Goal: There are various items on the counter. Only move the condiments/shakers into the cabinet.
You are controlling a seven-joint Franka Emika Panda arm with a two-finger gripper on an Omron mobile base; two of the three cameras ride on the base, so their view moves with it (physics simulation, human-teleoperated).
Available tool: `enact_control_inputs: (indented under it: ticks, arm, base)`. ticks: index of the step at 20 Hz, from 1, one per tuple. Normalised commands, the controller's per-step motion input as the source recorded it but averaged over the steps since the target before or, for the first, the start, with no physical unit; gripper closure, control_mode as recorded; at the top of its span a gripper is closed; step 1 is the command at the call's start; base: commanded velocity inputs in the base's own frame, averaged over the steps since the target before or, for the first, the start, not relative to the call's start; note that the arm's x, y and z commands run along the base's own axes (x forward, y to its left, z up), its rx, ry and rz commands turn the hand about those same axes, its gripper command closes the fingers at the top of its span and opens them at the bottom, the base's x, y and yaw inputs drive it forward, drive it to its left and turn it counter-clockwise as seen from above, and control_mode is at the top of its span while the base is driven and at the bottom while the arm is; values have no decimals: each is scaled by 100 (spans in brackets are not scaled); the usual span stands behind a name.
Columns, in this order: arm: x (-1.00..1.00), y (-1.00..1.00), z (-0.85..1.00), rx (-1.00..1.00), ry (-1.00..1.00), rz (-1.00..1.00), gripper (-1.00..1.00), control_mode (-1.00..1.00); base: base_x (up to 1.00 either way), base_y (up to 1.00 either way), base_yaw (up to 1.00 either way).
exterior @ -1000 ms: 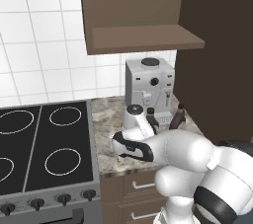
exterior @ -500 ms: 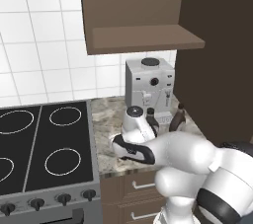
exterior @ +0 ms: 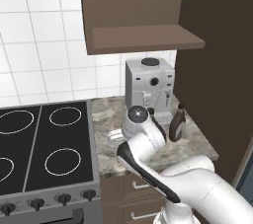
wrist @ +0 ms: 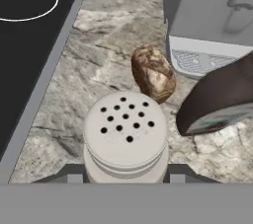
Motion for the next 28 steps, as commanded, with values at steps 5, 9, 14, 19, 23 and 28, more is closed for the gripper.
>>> enact_control_inputs:
  ticks: [5,9,14,19,23,28]
  arm:
    - [-37,0,100,0,-7,-1,100,-100]
    - [-3,0,100,1,0,-1,100,-100]
    - [5,0,100,2,0,0,100,-100]
    - [2,0,100,0,0,0,100,-100]
    - [7,0,100,-4,0,-1,100,-100]
    - [8,0,100,-9,-1,-1,100,-100]
  base:
    - [0,0,0]
    - [0,0,0]
    - [0,0,0]
    - [0,0,0]
    - [0,0,0]
    - [0,0,0]
